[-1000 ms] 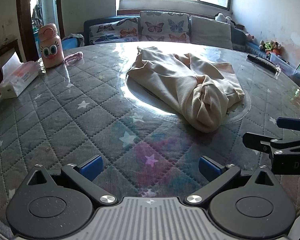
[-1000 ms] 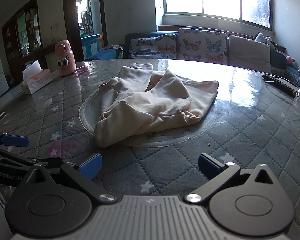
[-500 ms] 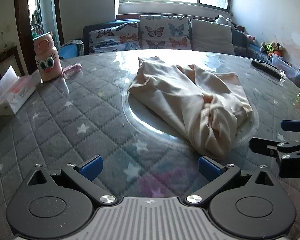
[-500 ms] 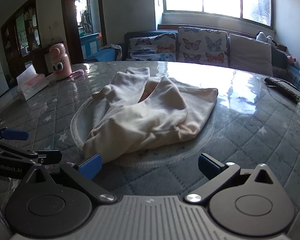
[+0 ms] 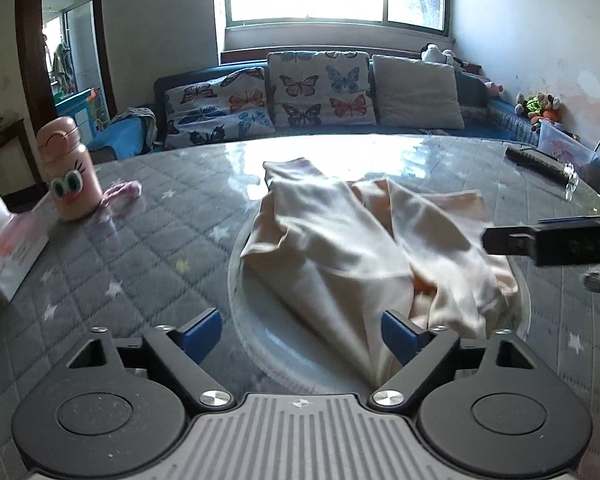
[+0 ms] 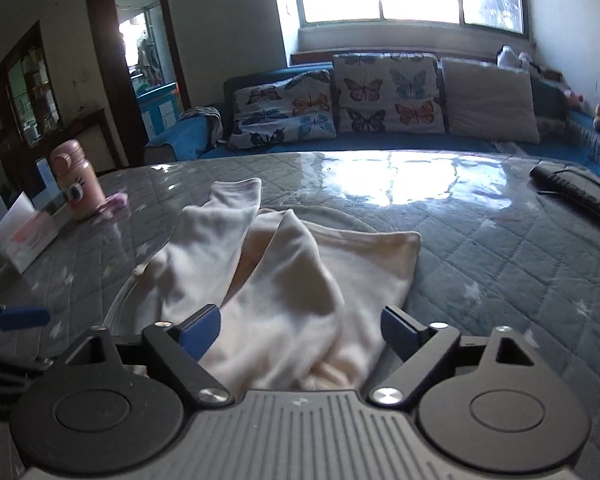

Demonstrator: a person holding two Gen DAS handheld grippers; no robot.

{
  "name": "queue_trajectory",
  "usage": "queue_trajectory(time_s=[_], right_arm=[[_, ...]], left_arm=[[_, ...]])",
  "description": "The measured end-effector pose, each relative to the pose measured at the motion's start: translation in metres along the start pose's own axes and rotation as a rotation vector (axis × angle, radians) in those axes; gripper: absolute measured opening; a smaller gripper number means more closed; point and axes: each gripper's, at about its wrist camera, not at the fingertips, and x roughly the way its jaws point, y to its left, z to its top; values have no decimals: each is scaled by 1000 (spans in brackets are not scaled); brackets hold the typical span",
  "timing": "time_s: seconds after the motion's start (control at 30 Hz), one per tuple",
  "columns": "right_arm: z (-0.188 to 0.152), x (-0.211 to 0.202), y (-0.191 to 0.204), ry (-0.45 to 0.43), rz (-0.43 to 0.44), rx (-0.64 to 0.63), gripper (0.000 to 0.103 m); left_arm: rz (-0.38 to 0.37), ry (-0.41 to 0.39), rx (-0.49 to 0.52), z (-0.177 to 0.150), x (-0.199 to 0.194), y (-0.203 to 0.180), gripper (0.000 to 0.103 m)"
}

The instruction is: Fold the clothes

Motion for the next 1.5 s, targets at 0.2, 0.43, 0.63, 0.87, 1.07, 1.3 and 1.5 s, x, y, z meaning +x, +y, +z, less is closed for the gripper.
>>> queue_trajectory(time_s=[0.2, 0.43, 0.63, 0.87, 1.07, 1.3, 1.5], right_arm=[[25, 50, -3, 19, 13, 5, 72], [30, 98, -8, 69, 60, 8, 45], [25, 94, -21, 51, 78, 38, 5], [20, 58, -46, -9, 55, 61, 4], [17, 55, -49, 16, 26, 26, 6], [13, 71, -45, 55, 57, 15, 31], [7, 60, -42, 28, 57, 8, 5]], left_arm=[[-26, 14, 7, 15, 18, 0, 77], [-64, 23, 8, 35, 41, -5, 76], [-96, 35, -8, 54, 68, -17, 77], [-87, 56, 9, 68, 105, -35, 76], [-85, 99, 24, 68, 128, -42, 53], [-76, 124, 23, 65, 137, -33, 7], [-65, 51, -39, 70, 105, -11, 3]])
